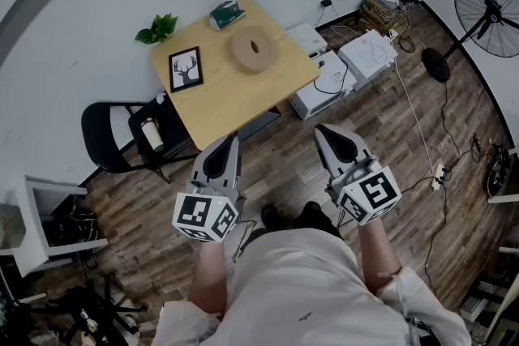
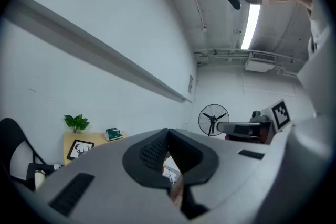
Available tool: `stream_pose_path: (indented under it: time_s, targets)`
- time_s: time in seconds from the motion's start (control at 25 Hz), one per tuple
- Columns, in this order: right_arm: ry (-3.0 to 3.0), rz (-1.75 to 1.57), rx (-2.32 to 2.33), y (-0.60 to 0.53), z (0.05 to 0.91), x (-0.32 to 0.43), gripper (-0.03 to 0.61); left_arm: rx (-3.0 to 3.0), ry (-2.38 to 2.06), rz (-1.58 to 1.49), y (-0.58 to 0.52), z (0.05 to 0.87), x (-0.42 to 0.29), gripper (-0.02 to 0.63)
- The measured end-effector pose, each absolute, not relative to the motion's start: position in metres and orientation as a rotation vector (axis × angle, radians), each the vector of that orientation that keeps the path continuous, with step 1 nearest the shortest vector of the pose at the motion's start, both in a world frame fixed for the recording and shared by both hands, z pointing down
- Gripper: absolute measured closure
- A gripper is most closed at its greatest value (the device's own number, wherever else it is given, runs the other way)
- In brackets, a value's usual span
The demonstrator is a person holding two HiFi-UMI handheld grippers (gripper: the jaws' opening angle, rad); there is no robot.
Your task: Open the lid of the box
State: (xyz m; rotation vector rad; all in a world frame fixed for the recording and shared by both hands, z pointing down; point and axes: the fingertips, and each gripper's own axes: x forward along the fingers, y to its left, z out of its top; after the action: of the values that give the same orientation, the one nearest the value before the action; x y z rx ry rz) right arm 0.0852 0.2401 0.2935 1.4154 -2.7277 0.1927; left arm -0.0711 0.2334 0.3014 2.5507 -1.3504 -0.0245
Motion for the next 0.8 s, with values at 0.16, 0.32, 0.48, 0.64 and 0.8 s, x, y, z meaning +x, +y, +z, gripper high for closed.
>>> stream_pose_path:
  time_s: [0.16,0.32,0.48,0.64,0.8]
  targets:
    - [-2.732,0.177,1.416,0.248,0.291,0.076,0.581,2.561,-1.342,-0.024,0.238,0.299,-0.072,0.606]
    - [-2.730,0.175,1.423,0.253,0.291,0.074,0.580,2.580,-1.344,-0.009,0.242,0.297,-0.073,0.607]
    - [-2.727,0.191,1.440,0.259,0.293,0.070,0.580,2.583,-1.331,-0.014,0.247,0.299,-0.076,0.606]
    - [-2.723,0.226,1.448,0.265,0.300,0.068,0.580,2.568,-1.314,-0.010,0.249,0.307,-0.078,0.606]
    - [-2.720,0.263,1.456,0.266,0.308,0.074,0.580,2.546,-1.308,-0.002,0.247,0.315,-0.077,0.606]
